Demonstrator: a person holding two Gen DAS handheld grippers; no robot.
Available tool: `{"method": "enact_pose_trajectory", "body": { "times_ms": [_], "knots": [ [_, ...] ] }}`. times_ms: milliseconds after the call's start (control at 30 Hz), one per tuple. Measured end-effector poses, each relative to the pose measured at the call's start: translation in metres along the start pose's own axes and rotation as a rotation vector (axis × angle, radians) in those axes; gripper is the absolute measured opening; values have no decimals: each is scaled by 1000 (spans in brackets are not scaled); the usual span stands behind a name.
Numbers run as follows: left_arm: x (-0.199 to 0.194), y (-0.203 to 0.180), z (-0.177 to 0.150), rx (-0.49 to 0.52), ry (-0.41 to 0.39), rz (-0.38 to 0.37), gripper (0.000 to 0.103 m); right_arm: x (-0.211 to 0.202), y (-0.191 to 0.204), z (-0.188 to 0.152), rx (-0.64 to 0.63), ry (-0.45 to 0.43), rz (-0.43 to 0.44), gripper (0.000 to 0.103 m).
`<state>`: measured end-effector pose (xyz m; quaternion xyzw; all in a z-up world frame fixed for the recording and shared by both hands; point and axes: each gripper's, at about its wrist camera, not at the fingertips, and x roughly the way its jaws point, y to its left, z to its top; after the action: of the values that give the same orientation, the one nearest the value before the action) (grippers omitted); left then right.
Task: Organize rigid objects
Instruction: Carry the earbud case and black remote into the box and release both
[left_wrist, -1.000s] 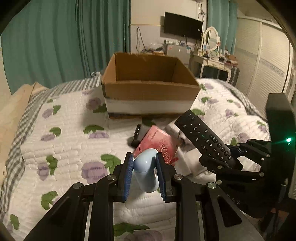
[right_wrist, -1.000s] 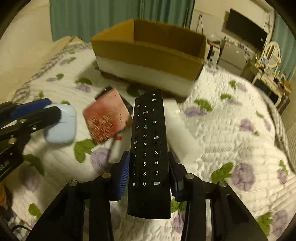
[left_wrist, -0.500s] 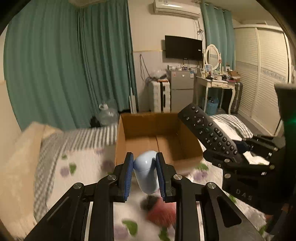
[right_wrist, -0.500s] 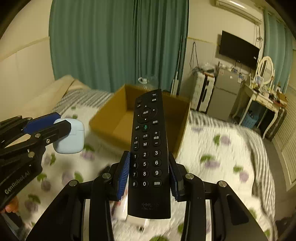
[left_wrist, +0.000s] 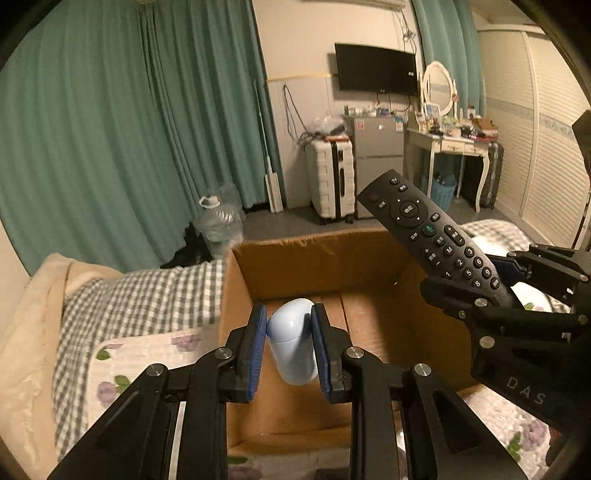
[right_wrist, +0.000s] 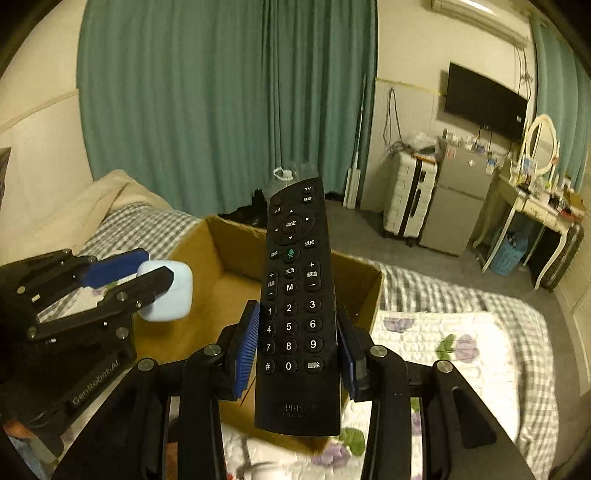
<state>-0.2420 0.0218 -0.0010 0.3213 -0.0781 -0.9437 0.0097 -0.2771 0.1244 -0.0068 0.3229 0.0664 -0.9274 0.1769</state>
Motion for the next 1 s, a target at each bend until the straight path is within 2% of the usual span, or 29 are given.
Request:
{"method": "enact_pose_trajectory", "body": {
  "times_ms": [133,300,333,367,400,433,467,533,700,767,1000],
  "knots": [
    [25,-7,-7,7,20,-3,25,35,-8,-15,7,41,8,38],
    [33,-3,-15,-29,28,-22,28,52,-14,-31,11,67,15,38],
    [33,-3,-15,-28,29,-24,35,54,-16,-33,18,67,20,38],
    [31,-4,-15,-25,32,-15,55,53,-18,-36,24,68,24,38],
    [29,-4,-15,-23,28,-2,60,53,-19,-37,31,67,29,39],
    [22,-5,-15,-18,8,12,61,51,-20,-36,36,63,32,47],
    [21,-4,-13,-17,0,15,61,47,-20,-35,39,54,26,62],
    [9,-2,-10,-21,-2,20,61,35,-19,-32,41,37,20,68],
    [-46,7,0,-45,-45,39,62,-14,-19,-21,16,7,-48,71],
    [-72,13,2,-65,-71,44,66,-43,-19,-15,17,-13,-53,76],
    [-150,17,-8,-83,-122,54,68,-139,1,-4,-85,-82,-88,83]
  ]
}}
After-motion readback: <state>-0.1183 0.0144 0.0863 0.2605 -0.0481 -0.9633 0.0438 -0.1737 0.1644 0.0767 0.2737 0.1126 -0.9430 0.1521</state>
